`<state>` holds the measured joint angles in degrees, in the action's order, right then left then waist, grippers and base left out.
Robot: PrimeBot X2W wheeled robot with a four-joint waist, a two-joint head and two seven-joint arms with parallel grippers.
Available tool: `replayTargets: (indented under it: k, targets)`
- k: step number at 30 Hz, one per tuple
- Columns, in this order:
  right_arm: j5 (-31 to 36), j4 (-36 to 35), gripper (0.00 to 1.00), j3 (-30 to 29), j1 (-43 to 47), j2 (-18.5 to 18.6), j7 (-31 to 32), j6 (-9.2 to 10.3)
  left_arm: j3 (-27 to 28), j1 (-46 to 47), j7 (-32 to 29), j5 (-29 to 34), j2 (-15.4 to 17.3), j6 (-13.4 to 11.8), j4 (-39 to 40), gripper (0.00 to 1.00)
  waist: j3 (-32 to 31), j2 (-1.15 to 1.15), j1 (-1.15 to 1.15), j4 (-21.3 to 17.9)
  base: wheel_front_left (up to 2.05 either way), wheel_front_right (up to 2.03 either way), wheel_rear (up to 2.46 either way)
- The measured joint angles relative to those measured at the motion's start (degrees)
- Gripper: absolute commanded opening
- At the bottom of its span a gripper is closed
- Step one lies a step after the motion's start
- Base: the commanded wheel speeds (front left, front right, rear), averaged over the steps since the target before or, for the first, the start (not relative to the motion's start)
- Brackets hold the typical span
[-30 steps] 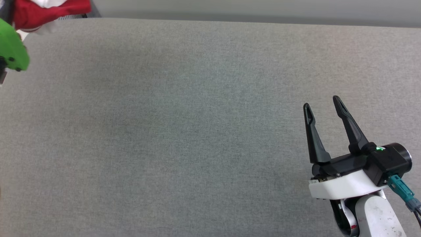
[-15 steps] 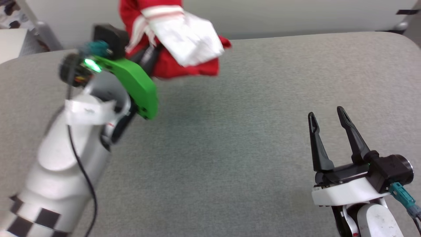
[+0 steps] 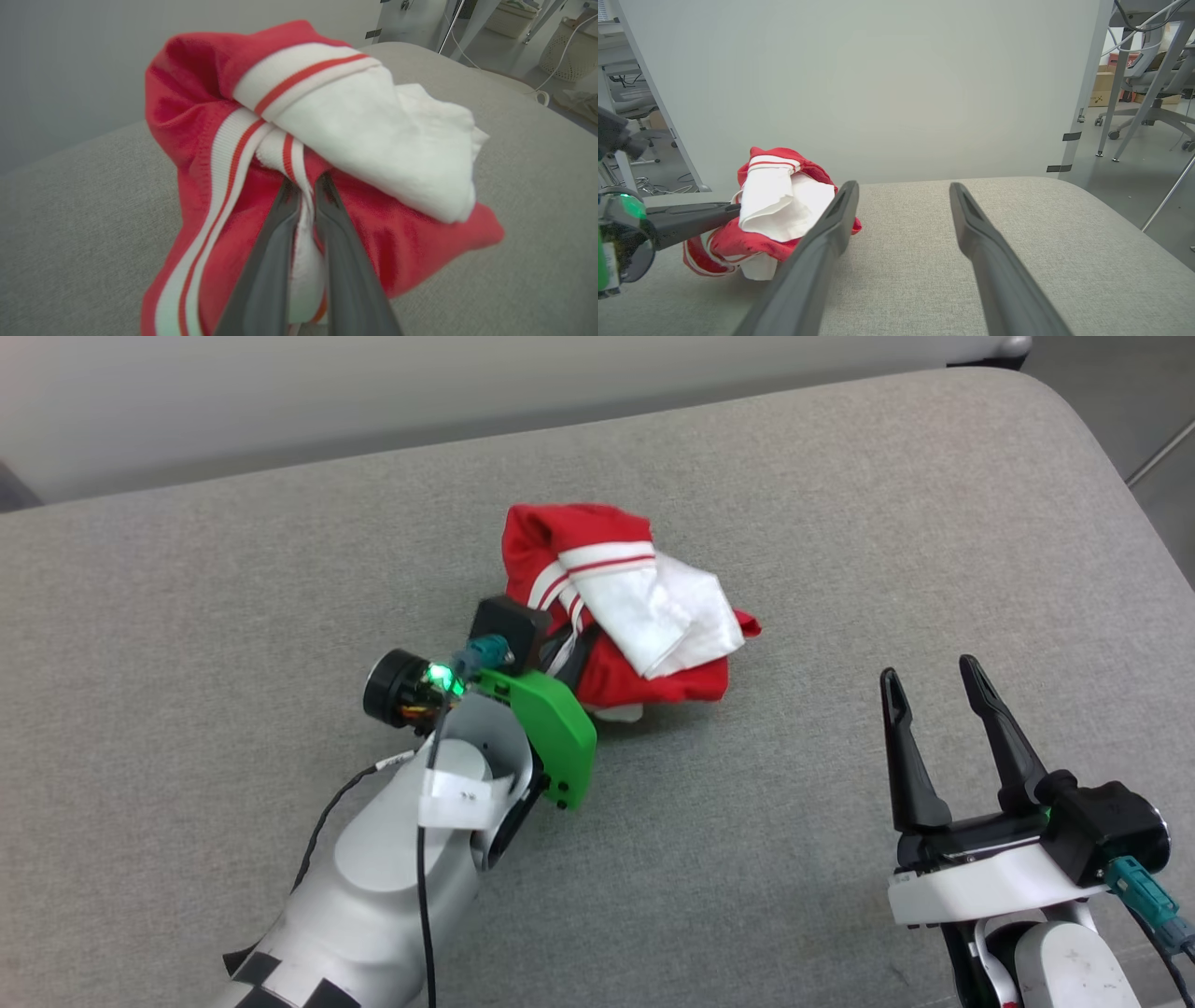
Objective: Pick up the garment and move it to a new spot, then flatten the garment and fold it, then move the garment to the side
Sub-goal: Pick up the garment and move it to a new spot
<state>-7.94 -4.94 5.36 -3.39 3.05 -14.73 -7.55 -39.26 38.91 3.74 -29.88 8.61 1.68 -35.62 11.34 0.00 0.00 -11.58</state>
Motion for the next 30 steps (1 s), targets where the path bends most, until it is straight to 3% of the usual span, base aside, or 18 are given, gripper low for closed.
replayTargets:
  k: [1, 2, 11, 19, 23, 30]
  targets:
    - [-0.01, 0.08, 1.0, 0.0, 0.0, 0.0, 0.0, 0.0, -0.71, 0.12, 0.59, 0.91, -0.08, 0.0, -1.51, 0.72, 0.25, 0.0, 0.0, -0.22, 0.0, 0.0, 0.0]
    - [-0.12, 0.21, 1.0, 0.0, -0.01, 0.0, 0.0, 0.0, -1.4, 0.15, 0.92, 1.63, -0.32, 0.0, -3.42, 1.0, 0.56, 0.0, 0.0, -0.46, 0.0, 0.0, 0.0]
    - [-0.81, 1.46, 1.0, -0.31, -0.04, -0.03, 0.0, 0.0, -2.91, 0.99, 6.78, 2.2, -2.91, 1.35, -11.25, 1.0, 0.51, 0.0, 0.0, 0.93, 0.0, 0.0, 0.0]
    - [-0.03, 2.13, 1.0, -1.85, 1.29, -0.09, 0.0, 0.0, -1.42, 0.96, 10.14, 1.35, -3.03, 2.33, -6.89, 1.0, -2.33, 0.0, 0.0, 5.29, 0.0, 0.0, 0.0]
    - [0.56, 2.52, 1.0, -2.83, 2.44, -0.11, 0.0, 0.0, 0.46, -1.2, 10.83, 1.05, -0.79, 1.56, -0.89, 1.0, -4.04, 0.0, 0.0, 8.09, 0.0, 0.0, 0.0]
    - [0.91, 2.7, 1.0, -3.6, 4.16, -0.16, 0.0, 0.0, 6.73, -12.22, 10.93, 1.85, 5.89, -3.5, 14.38, 1.0, -6.83, 0.0, 0.0, 12.57, 0.0, 0.0, 0.0]
